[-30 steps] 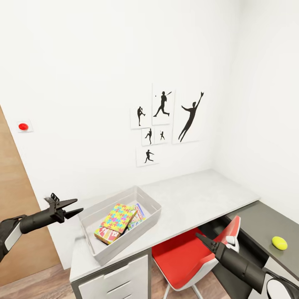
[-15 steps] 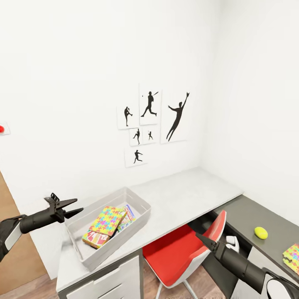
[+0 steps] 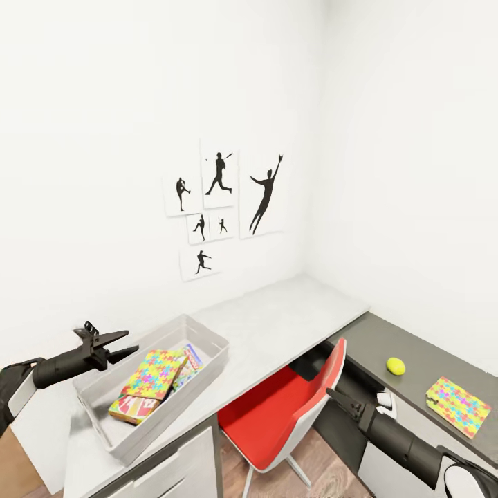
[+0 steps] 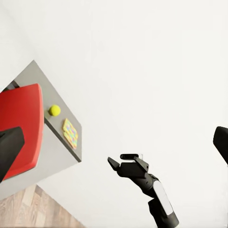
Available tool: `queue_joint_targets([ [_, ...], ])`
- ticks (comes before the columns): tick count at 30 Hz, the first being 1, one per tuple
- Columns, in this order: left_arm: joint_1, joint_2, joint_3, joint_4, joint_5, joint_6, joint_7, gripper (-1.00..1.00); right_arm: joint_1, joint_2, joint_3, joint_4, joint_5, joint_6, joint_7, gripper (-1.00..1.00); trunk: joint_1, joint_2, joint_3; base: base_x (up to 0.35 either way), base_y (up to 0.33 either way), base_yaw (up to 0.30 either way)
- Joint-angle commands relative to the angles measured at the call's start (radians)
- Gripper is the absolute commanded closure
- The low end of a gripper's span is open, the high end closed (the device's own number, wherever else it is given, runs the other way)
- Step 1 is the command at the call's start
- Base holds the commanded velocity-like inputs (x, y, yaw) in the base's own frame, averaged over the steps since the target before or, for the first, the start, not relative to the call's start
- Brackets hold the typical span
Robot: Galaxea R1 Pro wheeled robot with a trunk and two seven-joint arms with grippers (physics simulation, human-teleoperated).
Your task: Put all the toys in the child's room - the three board games (two on the bed and one on the table), the two jigsaw puzzles on the table, and the tennis ball on the table - inside the toy box on the table in the child's room.
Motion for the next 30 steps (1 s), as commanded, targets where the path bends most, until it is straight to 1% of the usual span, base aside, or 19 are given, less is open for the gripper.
queue_joint_targets([
  [1, 0.0, 0.0, 0.0, 0.0, 0.0, 0.011, -0.003, -1.0, 0.0, 0.0, -0.001, 0.0, -0.002, 0.005, 0.001, -1.0, 0.0, 0.0, 0.0, -0.001, 0.001, -0.282],
  [30, 0.0, 0.0, 0.0, 0.0, 0.0, 0.011, -0.003, -1.0, 0.0, -0.001, -0.001, 0.007, -0.004, 0.006, 0.001, -1.0, 0.0, 0.0, 0.0, 0.0, 0.0, -0.283],
])
